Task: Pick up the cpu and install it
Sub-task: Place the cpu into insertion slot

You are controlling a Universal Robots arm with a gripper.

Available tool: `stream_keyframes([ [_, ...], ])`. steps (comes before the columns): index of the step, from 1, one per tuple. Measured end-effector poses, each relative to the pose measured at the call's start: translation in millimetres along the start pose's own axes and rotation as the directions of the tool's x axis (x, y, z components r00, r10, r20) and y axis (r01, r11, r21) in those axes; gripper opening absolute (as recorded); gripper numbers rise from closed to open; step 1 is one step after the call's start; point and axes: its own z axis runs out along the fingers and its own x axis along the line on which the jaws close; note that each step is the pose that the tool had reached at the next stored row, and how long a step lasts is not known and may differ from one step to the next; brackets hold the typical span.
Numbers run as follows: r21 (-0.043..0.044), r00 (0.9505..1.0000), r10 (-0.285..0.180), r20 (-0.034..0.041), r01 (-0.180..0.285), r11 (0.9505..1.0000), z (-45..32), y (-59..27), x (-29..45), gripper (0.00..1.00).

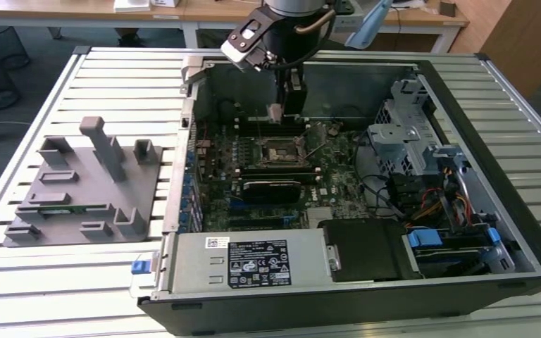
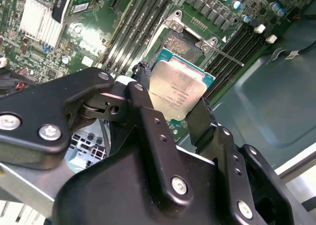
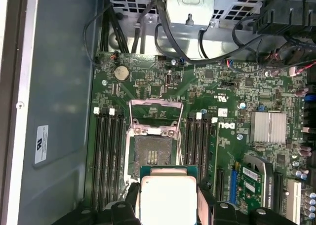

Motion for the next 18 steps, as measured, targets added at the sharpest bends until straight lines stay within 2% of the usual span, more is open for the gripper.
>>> stream_keyframes([
  [11,-0.0014,1.0000,0.008,0.0002,-0.008,1.0000,19.5,-0.3,2.8,0.54],
  [18,-0.0166,1.0000,0.008,0.0008,-0.008,0.9998,24.9,-0.4,2.9,0.54],
])
